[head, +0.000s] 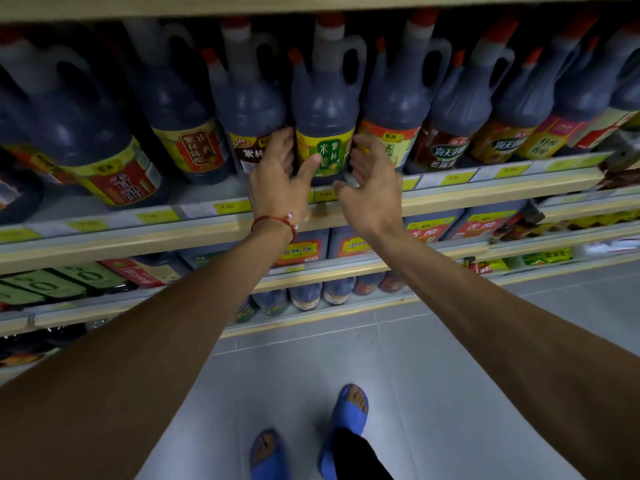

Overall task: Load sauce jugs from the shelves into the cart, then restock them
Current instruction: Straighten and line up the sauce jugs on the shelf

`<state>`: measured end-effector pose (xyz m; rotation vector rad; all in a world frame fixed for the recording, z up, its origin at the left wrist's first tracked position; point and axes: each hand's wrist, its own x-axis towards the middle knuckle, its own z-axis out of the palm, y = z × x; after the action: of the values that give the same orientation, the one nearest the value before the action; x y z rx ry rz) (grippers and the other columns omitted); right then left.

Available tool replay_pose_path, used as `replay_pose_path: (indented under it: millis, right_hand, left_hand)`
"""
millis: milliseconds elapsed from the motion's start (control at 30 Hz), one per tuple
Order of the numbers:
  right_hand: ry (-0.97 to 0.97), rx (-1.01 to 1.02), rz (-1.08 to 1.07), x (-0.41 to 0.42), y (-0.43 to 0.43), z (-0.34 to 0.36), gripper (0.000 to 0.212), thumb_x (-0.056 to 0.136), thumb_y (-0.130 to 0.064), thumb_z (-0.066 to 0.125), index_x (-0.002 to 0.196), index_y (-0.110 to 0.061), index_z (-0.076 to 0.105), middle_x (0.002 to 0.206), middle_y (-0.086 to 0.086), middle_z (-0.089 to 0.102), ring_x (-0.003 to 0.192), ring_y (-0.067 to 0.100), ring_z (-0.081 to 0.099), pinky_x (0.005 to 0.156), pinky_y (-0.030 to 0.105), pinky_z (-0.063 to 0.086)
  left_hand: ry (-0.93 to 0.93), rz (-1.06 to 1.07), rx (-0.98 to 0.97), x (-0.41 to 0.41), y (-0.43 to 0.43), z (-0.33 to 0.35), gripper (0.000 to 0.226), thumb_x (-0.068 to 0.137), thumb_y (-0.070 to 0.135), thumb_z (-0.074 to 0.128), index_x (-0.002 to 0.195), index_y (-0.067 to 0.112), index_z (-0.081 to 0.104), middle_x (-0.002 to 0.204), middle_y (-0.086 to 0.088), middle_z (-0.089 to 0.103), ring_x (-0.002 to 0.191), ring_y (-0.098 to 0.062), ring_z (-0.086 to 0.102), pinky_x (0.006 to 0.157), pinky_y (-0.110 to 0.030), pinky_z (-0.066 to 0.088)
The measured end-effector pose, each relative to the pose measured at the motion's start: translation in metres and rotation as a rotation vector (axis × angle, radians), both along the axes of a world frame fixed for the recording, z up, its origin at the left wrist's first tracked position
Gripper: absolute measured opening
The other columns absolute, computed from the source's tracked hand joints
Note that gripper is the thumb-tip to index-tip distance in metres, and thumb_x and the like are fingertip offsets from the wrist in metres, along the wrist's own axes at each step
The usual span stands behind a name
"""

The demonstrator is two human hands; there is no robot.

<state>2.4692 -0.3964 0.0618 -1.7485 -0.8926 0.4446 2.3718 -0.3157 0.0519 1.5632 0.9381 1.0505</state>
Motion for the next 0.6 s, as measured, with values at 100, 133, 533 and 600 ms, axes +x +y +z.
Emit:
replay_pose_path:
  millis: [100, 133, 533, 600]
  right_hand:
    - [-0.082, 0.040, -0.006, 0.001, 0.003, -0.006, 0.065, 0.078, 0.011, 0.065, 0.138, -0.010, 0.053, 0.104, -0.024, 0.062, 0.096, -0.016, 0.061, 0.089, 0.009, 0.049]
    - [-0.106, 0.051, -0.015, -0.001, 0.004, -0.007, 0.063, 0.079, 0.010, 0.066, 0.136, -0.012, 0.054, 0.103, -0.021, 0.064, 0.098, -0.011, 0.064, 0.091, 0.013, 0.052]
    - [-0.221, 0.165, -0.099, 0.004, 0.019, -0.021, 0.056, 0.083, -0.013, 0.084, 0.133, -0.025, 0.062, 0.092, -0.012, 0.070, 0.092, 0.008, 0.070, 0.088, 0.038, 0.061]
    - [-0.172, 0.199, -0.101, 0.008, 0.018, -0.024, 0.057, 0.083, -0.007, 0.085, 0.134, -0.019, 0.064, 0.088, -0.022, 0.067, 0.091, -0.006, 0.069, 0.086, 0.021, 0.059]
  left_hand:
    - [-0.043, -0.006, 0.034, -0.001, 0.006, -0.008, 0.050, 0.090, 0.004, 0.071, 0.136, 0.002, 0.052, 0.134, -0.009, 0.061, 0.124, -0.006, 0.058, 0.108, -0.021, 0.044]
    - [-0.053, -0.004, 0.048, -0.001, 0.008, -0.010, 0.049, 0.090, 0.004, 0.070, 0.135, 0.002, 0.052, 0.132, -0.006, 0.062, 0.118, 0.003, 0.058, 0.104, -0.015, 0.044]
    - [-0.010, 0.005, 0.219, 0.000, 0.010, -0.020, 0.047, 0.093, 0.010, 0.068, 0.138, 0.015, 0.056, 0.111, 0.025, 0.061, 0.102, 0.024, 0.055, 0.099, -0.019, 0.048]
    - [-0.018, 0.015, 0.232, 0.000, 0.008, -0.019, 0.044, 0.093, 0.011, 0.067, 0.136, 0.017, 0.059, 0.107, 0.032, 0.061, 0.105, 0.019, 0.058, 0.101, -0.023, 0.050]
